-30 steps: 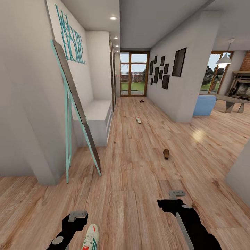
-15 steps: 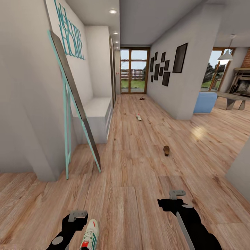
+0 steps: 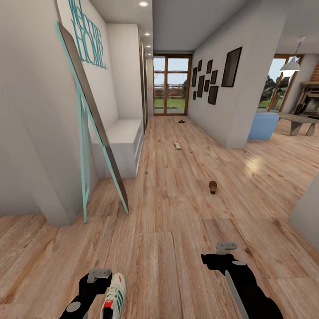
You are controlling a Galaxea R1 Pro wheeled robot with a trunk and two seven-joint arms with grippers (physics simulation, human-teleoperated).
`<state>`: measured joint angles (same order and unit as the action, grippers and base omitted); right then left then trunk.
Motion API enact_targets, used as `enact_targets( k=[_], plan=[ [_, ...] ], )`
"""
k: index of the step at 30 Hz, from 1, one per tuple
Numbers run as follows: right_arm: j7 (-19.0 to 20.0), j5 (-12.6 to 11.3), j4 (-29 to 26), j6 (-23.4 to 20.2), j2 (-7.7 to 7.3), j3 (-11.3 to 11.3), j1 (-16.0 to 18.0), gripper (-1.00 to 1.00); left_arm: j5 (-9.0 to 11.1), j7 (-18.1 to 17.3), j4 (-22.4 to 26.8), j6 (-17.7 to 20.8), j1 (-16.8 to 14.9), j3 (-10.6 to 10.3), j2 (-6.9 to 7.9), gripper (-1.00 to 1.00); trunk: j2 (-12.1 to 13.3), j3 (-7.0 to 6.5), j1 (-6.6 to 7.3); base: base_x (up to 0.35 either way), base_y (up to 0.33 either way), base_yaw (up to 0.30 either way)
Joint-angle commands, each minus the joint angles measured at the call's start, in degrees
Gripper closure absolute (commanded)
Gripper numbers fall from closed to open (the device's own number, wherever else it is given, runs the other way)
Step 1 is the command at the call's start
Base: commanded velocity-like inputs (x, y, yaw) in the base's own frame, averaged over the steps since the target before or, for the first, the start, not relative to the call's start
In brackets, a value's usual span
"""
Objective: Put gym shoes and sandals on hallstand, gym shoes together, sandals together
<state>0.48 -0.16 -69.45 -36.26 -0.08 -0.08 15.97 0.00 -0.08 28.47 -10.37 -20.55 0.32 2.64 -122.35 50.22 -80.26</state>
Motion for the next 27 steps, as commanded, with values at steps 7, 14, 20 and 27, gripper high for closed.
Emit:
enact_targets(
  k=[7, 14, 20, 27],
  plan=[
    [0.1, 0.0, -0.1, -0.3, -0.01, 0.0, 0.0, -1.00, 0.0, 0.0, 0.0, -0.2, 0.0, 0.0, -0.01, -1.00, -2.8, 1.98, -1.53, 0.000, 0.000, 0.000],
    [0.1, 0.0, -0.1, -0.3, -0.01, 0.0, 0.0, -1.00, 0.0, 0.0, 0.0, -0.2, 0.0, 0.0, 0.00, -1.00, -5.7, 3.89, -3.07, 0.000, 0.000, 0.000],
    [0.1, 0.0, -0.1, -0.3, -0.01, 0.0, 0.0, -1.00, -0.1, 0.0, 0.0, -0.3, 0.0, 0.0, 0.00, -1.00, -8.1, 5.54, -4.39, 0.000, 0.000, 0.000],
    [0.1, 0.0, -0.1, -0.3, -0.01, 0.0, 0.0, -1.00, -0.1, 0.0, 0.3, -1.2, -0.1, 0.0, 0.05, -1.00, -10.9, 7.45, -5.93, 0.000, 0.000, 0.000]
  ],
)
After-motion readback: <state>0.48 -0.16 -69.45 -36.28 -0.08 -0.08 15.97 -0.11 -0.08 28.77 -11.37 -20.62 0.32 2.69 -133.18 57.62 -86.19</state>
